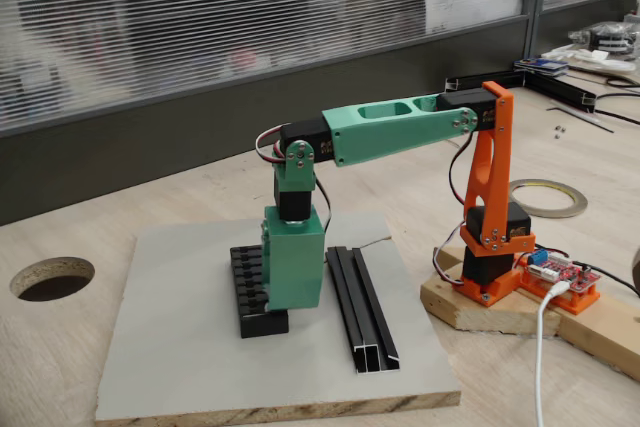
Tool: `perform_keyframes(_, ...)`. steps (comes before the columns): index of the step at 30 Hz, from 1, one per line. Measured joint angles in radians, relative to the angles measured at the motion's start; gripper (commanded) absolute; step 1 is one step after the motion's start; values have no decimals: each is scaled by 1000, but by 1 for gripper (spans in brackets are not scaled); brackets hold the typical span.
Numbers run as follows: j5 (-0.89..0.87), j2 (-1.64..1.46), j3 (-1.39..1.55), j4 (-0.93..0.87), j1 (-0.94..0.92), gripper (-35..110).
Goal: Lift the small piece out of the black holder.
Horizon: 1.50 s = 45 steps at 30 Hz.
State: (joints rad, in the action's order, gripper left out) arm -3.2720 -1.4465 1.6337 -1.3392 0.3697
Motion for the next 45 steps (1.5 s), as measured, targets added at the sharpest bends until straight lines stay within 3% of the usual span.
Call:
perform_keyframes(13, 2, 2, 0, 0, 0, 29)
perform_keyframes(23, 2, 2, 0, 0, 0, 6)
perform_keyframes(45, -2, 2, 0, 0, -3, 6)
